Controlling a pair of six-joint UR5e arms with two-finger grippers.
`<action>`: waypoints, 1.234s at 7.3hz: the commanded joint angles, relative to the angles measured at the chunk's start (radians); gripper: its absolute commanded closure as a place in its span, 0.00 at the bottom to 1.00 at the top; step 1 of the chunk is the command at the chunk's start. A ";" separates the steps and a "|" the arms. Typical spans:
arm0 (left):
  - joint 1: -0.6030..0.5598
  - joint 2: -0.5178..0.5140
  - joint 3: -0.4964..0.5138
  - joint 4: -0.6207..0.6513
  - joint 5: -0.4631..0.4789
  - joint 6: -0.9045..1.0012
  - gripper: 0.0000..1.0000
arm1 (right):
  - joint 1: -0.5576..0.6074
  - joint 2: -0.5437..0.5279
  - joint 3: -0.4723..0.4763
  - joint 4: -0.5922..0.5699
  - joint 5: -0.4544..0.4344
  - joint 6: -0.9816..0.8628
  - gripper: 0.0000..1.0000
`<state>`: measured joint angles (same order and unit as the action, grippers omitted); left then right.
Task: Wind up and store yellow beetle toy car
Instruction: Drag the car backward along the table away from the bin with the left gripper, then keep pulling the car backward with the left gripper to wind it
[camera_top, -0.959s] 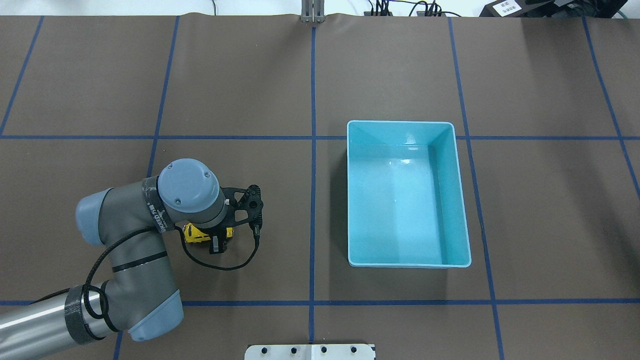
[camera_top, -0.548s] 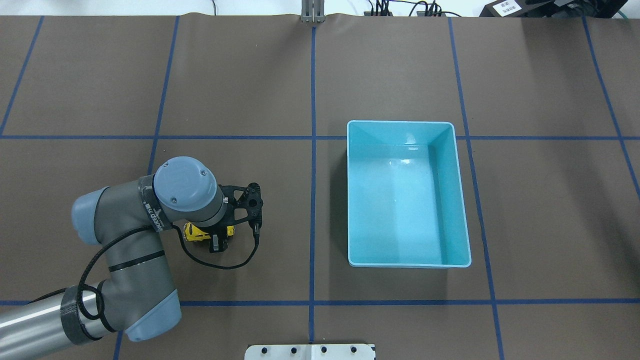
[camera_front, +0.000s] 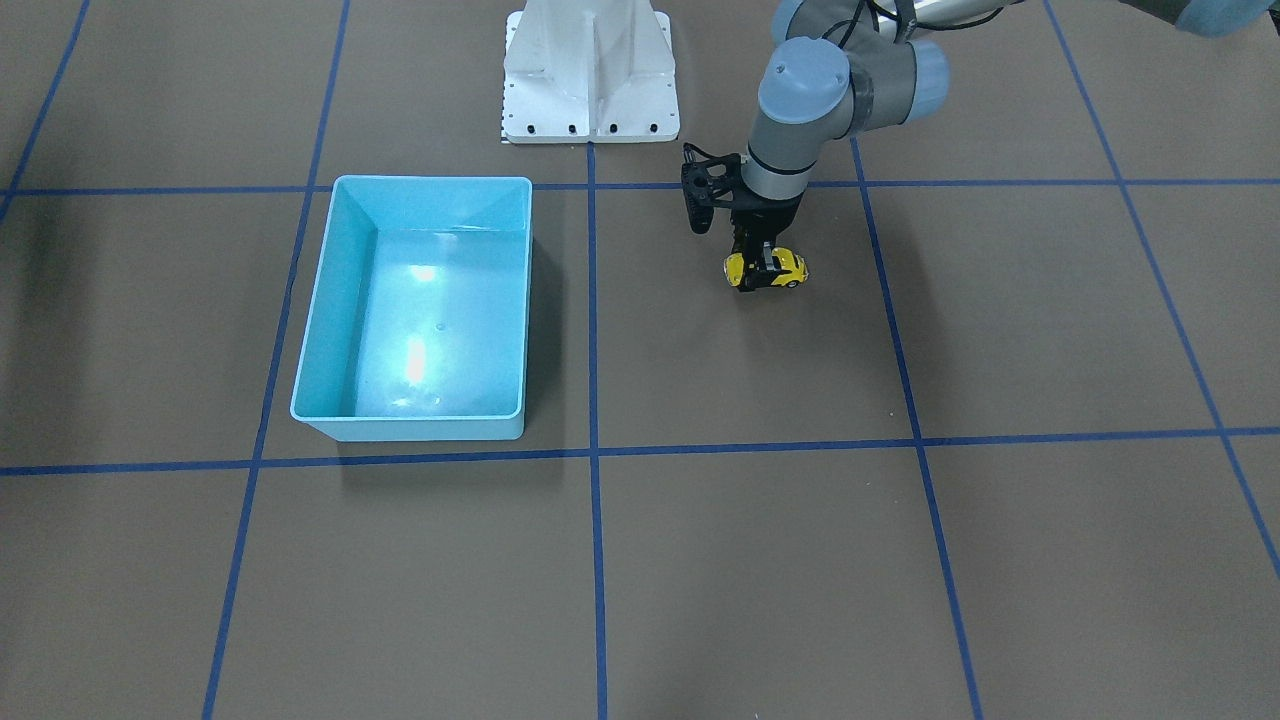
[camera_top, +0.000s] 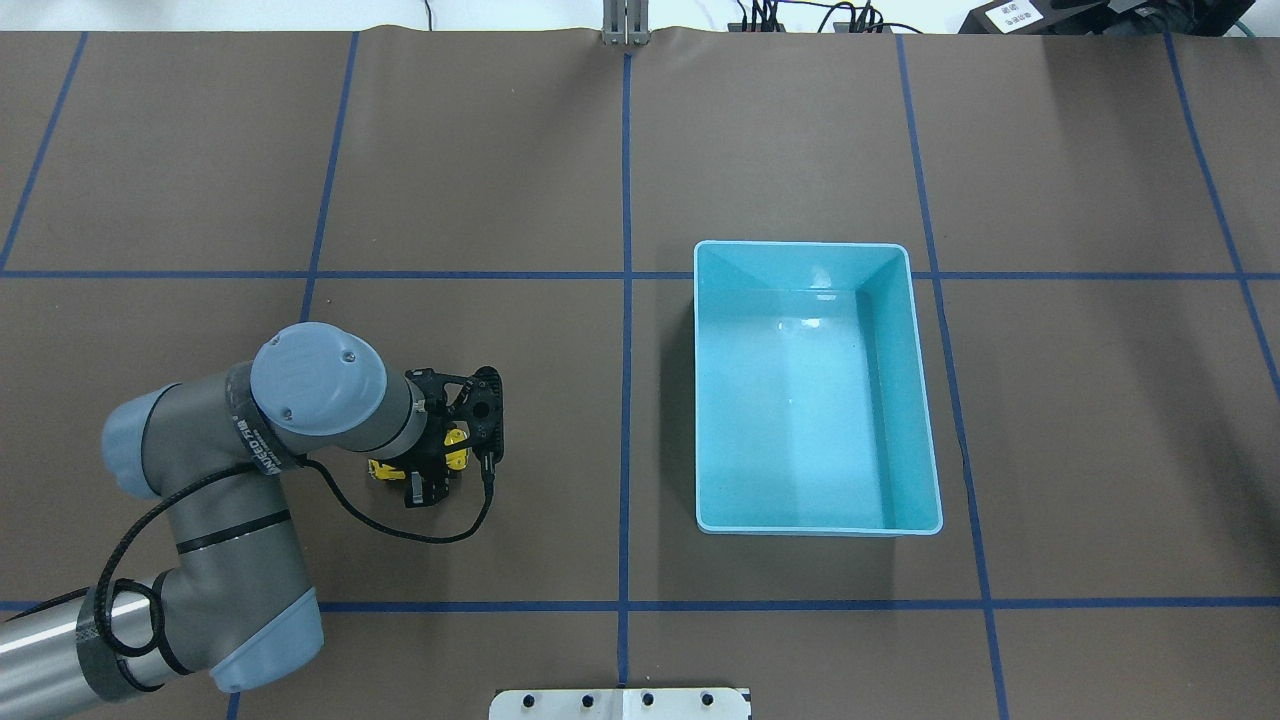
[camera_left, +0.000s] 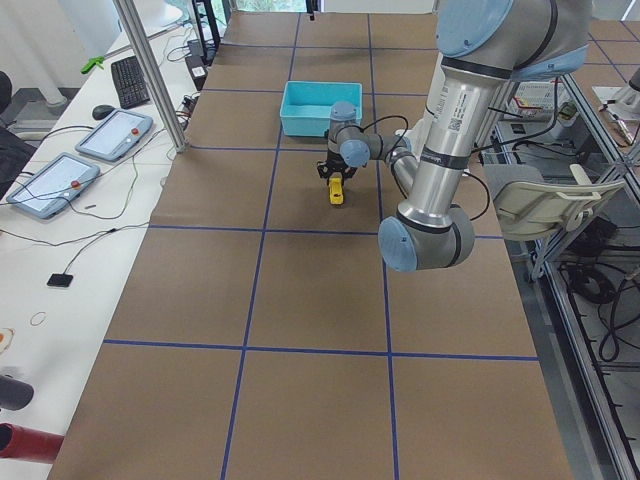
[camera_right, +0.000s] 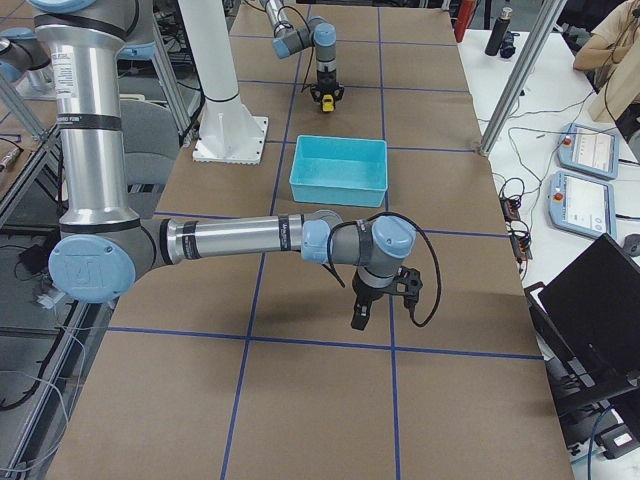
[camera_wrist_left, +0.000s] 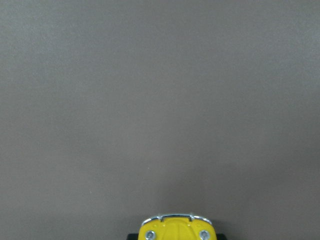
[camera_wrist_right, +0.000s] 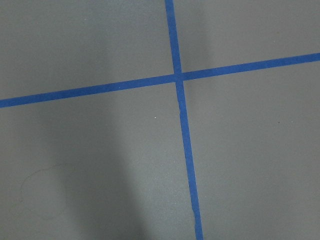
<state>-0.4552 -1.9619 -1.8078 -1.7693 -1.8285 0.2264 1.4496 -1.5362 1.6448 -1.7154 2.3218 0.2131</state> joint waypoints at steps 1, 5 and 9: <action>0.000 0.014 0.001 -0.058 0.000 -0.001 1.00 | 0.000 0.005 0.001 0.000 -0.002 0.000 0.00; -0.002 0.044 0.007 -0.120 -0.031 -0.002 1.00 | 0.005 0.021 0.013 0.000 -0.009 -0.001 0.00; -0.002 0.057 0.018 -0.139 -0.052 -0.001 1.00 | 0.006 0.045 0.050 0.002 -0.090 -0.003 0.00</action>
<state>-0.4573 -1.9072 -1.7932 -1.9068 -1.8793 0.2245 1.4553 -1.5034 1.6836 -1.7136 2.2681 0.2104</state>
